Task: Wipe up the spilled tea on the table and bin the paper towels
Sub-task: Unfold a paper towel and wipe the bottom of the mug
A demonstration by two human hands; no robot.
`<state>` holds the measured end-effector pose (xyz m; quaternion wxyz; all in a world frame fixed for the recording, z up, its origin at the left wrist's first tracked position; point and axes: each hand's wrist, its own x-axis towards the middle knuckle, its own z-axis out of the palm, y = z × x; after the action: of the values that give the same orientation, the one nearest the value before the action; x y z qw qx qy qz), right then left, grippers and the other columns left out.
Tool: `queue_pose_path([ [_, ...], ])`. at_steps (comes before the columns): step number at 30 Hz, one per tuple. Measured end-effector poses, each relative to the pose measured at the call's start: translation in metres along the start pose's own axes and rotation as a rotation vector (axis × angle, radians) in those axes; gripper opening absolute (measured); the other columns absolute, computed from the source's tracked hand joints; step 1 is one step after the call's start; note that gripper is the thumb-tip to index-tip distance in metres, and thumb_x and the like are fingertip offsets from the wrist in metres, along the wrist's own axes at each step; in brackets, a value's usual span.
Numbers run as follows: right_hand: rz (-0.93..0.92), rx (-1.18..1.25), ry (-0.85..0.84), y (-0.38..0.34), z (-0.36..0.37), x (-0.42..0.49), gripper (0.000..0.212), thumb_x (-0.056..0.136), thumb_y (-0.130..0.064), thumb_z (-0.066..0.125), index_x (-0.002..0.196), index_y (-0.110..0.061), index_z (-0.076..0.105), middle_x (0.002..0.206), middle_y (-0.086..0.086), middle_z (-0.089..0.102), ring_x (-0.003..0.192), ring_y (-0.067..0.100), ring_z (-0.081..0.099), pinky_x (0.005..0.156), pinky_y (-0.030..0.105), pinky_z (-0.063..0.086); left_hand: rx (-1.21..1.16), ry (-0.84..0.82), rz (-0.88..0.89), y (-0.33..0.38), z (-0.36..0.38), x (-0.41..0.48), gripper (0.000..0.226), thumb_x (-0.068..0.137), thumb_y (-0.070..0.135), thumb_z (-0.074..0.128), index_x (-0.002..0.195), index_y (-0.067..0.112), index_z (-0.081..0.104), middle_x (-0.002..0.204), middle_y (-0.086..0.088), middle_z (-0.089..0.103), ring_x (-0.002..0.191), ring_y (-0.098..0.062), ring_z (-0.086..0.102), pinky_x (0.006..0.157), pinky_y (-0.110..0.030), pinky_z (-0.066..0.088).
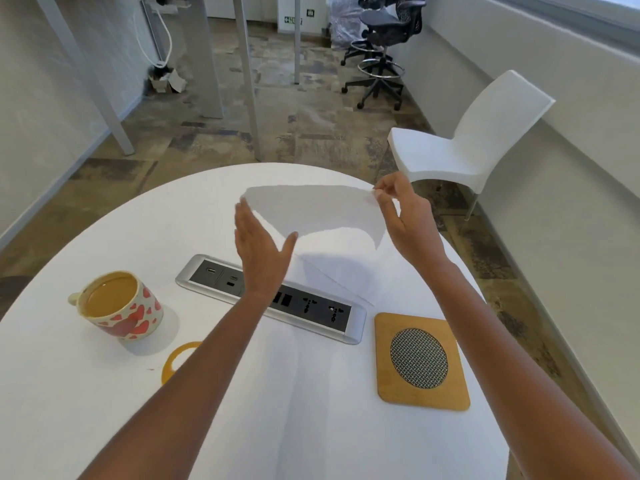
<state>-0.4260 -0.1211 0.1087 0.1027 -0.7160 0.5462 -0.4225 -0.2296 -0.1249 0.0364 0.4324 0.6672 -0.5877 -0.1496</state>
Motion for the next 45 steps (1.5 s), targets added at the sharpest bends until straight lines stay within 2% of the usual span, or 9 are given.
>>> queue_pose_path([
  [5, 0.04, 0.117, -0.034, -0.008, -0.015, -0.006, 0.015, 0.097, -0.018, 0.039, 0.102, -0.008, 0.05, 0.082, -0.024, 0.05, 0.078, -0.015, 0.054, 0.065, 0.001, 0.039, -0.388, -0.084, -0.15, -0.006, -0.019, 0.008, 0.082, 0.08, 0.024, 0.07, 0.143, 0.006, 0.019, 0.146, -0.018, 0.035, 0.133, -0.031, 0.036, 0.109, -0.043, 0.036],
  [8, 0.076, 0.12, 0.003, -0.011, -0.014, -0.012, 0.016, 0.098, -0.017, 0.04, 0.105, -0.008, 0.051, 0.084, -0.019, 0.052, 0.077, -0.007, 0.054, 0.065, 0.01, 0.041, -0.396, -0.132, -0.158, -0.009, -0.024, 0.0, 0.037, 0.086, 0.022, 0.062, 0.111, -0.004, 0.056, 0.098, -0.017, 0.062, 0.093, -0.032, 0.059, 0.068, -0.024, 0.049],
  [13, 0.141, 0.149, 0.102, -0.021, -0.001, -0.031, 0.014, 0.096, -0.01, 0.043, 0.104, -0.006, 0.054, 0.079, 0.004, 0.064, 0.067, 0.031, 0.062, 0.057, 0.033, 0.047, -0.392, -0.217, -0.072, 0.0, -0.026, -0.022, 0.023, 0.095, 0.025, 0.047, 0.083, 0.008, 0.058, 0.072, -0.009, 0.057, 0.069, -0.021, 0.05, 0.055, -0.024, 0.038],
  [19, 0.19, 0.2, 0.043, -0.045, 0.018, -0.052, 0.03, 0.093, 0.004, 0.042, 0.1, -0.009, 0.069, 0.1, -0.001, 0.066, 0.082, 0.008, 0.057, 0.067, -0.001, 0.039, -0.302, -0.269, -0.01, 0.007, -0.028, -0.04, 0.038, 0.096, 0.025, 0.045, 0.059, 0.015, 0.042, 0.052, 0.001, 0.039, 0.051, -0.014, 0.036, 0.049, -0.023, 0.028],
  [23, 0.299, 0.253, -0.089, -0.067, 0.039, -0.066, 0.032, 0.092, -0.004, 0.051, 0.123, -0.007, 0.059, 0.124, 0.012, 0.062, 0.094, 0.025, 0.065, 0.084, 0.034, 0.057, -0.313, -0.266, 0.017, 0.01, -0.036, -0.052, 0.031, 0.097, 0.022, 0.043, 0.066, 0.02, 0.049, 0.052, 0.011, 0.045, 0.047, -0.003, 0.041, 0.04, -0.007, 0.032],
  [30, 0.294, 0.264, -0.095, -0.108, 0.078, -0.09, 0.044, 0.089, -0.007, 0.058, 0.132, -0.008, 0.049, 0.133, 0.012, 0.054, 0.093, 0.015, 0.058, 0.075, 0.011, 0.047, -0.37, -0.336, 0.009, -0.005, -0.064, -0.064, 0.034, 0.098, 0.026, 0.037, 0.094, 0.005, 0.063, 0.065, 0.002, 0.059, 0.055, -0.002, 0.052, 0.047, -0.009, 0.036],
  [35, 0.325, 0.354, -0.069, -0.135, 0.098, -0.098, 0.04, 0.094, -0.014, 0.051, 0.134, -0.014, 0.047, 0.136, 0.012, 0.053, 0.093, 0.013, 0.058, 0.084, 0.027, 0.054, -0.436, -0.404, -0.004, -0.024, -0.094, -0.071, 0.037, 0.1, 0.026, 0.031, 0.114, 0.009, 0.06, 0.087, -0.004, 0.067, 0.074, -0.002, 0.062, 0.063, -0.003, 0.044],
  [38, 0.311, 0.392, -0.082, -0.151, 0.107, -0.105, 0.047, 0.096, -0.026, 0.047, 0.141, -0.027, 0.035, 0.135, 0.008, 0.055, 0.102, 0.014, 0.061, 0.077, 0.008, 0.049, -0.49, -0.49, 0.001, -0.036, -0.111, -0.076, 0.038, 0.098, 0.032, 0.033, 0.13, 0.019, 0.049, 0.115, -0.003, 0.064, 0.105, -0.016, 0.061, 0.091, -0.028, 0.049],
  [45, 0.342, 0.429, -0.066, -0.17, 0.112, -0.128, 0.043, 0.096, -0.02, 0.048, 0.138, -0.023, 0.038, 0.132, 0.007, 0.056, 0.108, 0.019, 0.06, 0.089, 0.016, 0.05, -0.53, -0.467, -0.109, -0.059, -0.143, -0.078, 0.026, 0.099, 0.015, 0.036, 0.118, 0.015, 0.053, 0.107, -0.011, 0.061, 0.1, -0.028, 0.059, 0.092, -0.042, 0.05],
])
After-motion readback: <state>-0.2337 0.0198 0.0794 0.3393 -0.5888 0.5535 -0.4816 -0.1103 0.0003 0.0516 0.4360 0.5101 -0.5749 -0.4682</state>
